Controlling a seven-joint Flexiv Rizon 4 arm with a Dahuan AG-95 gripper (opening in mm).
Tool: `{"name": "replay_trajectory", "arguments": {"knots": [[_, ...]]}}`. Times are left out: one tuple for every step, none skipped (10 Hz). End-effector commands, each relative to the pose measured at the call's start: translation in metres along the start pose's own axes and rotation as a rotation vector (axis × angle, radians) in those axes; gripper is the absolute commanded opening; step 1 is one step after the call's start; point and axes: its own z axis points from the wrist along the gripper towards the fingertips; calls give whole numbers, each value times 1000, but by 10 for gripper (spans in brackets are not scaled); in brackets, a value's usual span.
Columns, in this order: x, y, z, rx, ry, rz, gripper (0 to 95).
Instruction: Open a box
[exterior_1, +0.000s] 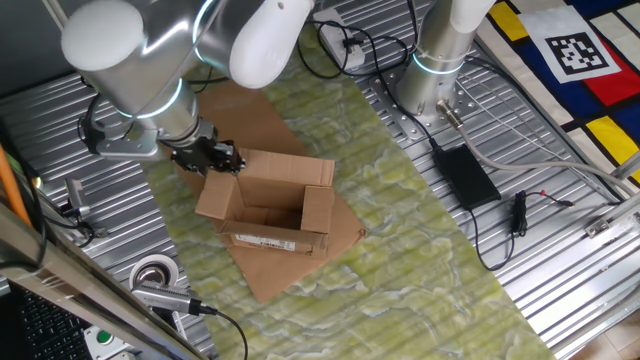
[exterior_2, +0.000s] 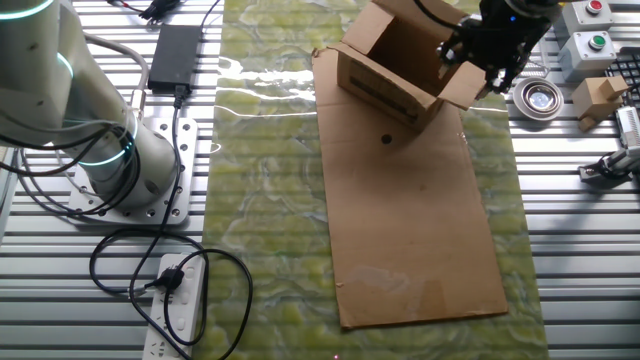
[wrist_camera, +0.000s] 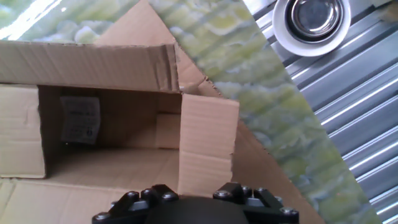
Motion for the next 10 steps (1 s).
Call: {"name": "replay_trajectory", "arguments": {"knots": [[-4, 9, -1, 1, 4, 16, 570], [-8, 19, -2, 3, 5, 37, 570], [-12, 29, -2, 5, 8, 53, 570], [-17, 43, -1, 15, 13, 63, 570], [-21, 56, 3, 24, 13, 79, 570], [-25, 71, 11, 26, 8, 99, 570], [-27, 81, 15, 25, 6, 114, 570], [-30, 90, 19, 25, 4, 131, 570], [-31, 95, 21, 28, 2, 137, 570], [-32, 98, 25, 41, -1, 138, 380]]}}
